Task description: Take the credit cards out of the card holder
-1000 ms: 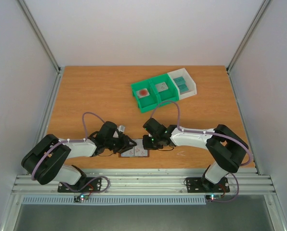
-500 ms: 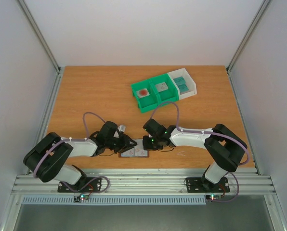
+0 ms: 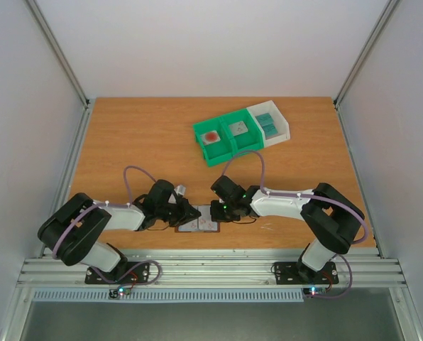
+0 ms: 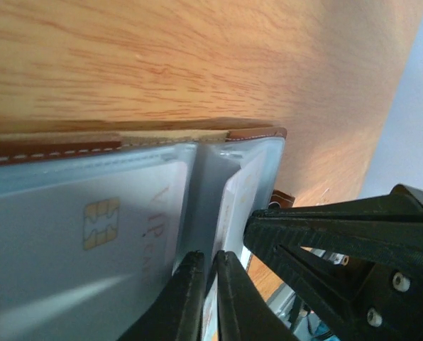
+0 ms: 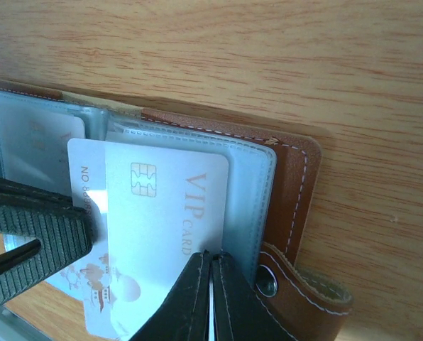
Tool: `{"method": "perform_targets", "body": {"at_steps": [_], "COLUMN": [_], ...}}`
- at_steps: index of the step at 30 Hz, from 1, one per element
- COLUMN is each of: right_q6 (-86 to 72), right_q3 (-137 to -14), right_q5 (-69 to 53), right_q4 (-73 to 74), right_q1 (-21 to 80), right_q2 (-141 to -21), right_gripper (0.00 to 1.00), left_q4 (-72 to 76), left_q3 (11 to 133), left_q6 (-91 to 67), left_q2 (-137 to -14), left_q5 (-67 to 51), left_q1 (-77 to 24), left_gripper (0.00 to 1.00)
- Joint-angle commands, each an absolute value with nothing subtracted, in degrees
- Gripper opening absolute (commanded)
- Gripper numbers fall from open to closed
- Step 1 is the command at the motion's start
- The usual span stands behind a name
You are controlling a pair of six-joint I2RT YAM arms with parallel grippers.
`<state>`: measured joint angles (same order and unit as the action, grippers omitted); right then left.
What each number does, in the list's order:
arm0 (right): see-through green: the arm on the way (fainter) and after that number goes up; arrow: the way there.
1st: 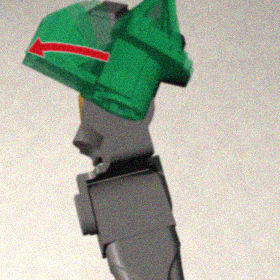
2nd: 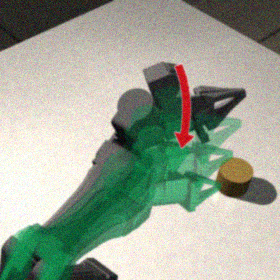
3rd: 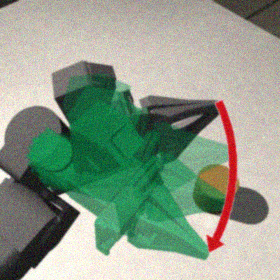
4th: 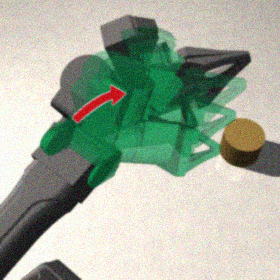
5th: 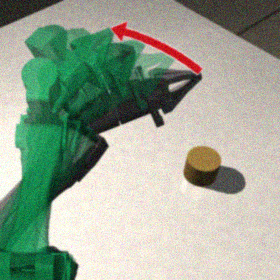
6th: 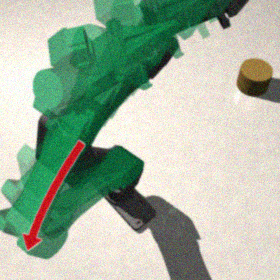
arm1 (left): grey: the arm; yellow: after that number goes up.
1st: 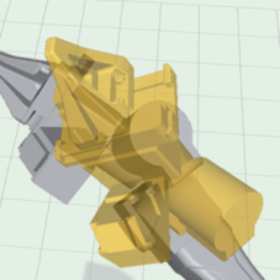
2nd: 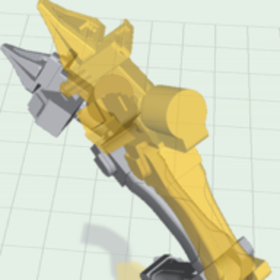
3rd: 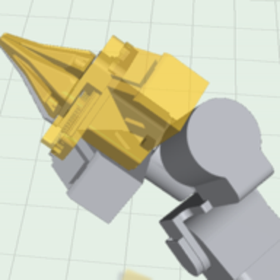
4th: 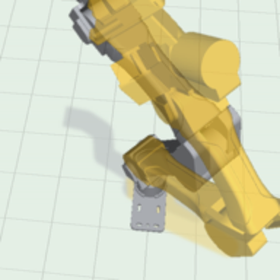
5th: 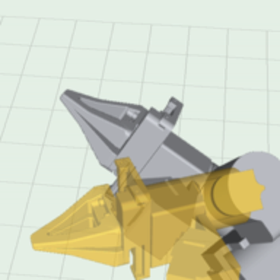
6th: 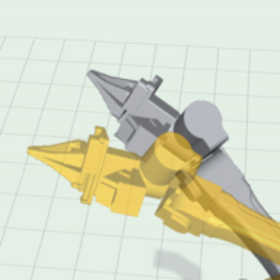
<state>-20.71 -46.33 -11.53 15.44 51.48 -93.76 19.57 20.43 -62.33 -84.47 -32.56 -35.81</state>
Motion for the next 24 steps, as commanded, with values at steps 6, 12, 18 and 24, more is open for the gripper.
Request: {"method": "perform_targets", "body": {"at_steps": [6, 12, 18, 24], "right_q6": [-21.3, -21.2, -21.2, -21.2], "right_q3": [-45.1, -45.1, -45.0, -45.0], "right_q5": [-10.7, -10.4, -10.2, -10.1], "right_q4": [16.4, 16.7, 16.9, 17.0], "right_q1": [51.8, 51.8, 51.8, 51.6], "right_q2": [-94.2, -94.1, -94.0, -94.0], "right_gripper": [0.04, 0.04, 0.04, 0.04], "left_q4": [22.7, 21.7, 19.2, 17.1], "left_q3": [19.7, 19.7, 19.8, 19.4], "left_q6": [-61.8, -61.1, -60.0, -59.3], "left_q2": [-85.0, -84.2, -82.5, -80.8], "left_q5": [-32.2, -32.3, -31.3, -30.4], "left_q1": [-36.1, -36.1, -36.0, -35.9], "left_gripper": [0.01, 0.0, 0.01, 0.01]}}
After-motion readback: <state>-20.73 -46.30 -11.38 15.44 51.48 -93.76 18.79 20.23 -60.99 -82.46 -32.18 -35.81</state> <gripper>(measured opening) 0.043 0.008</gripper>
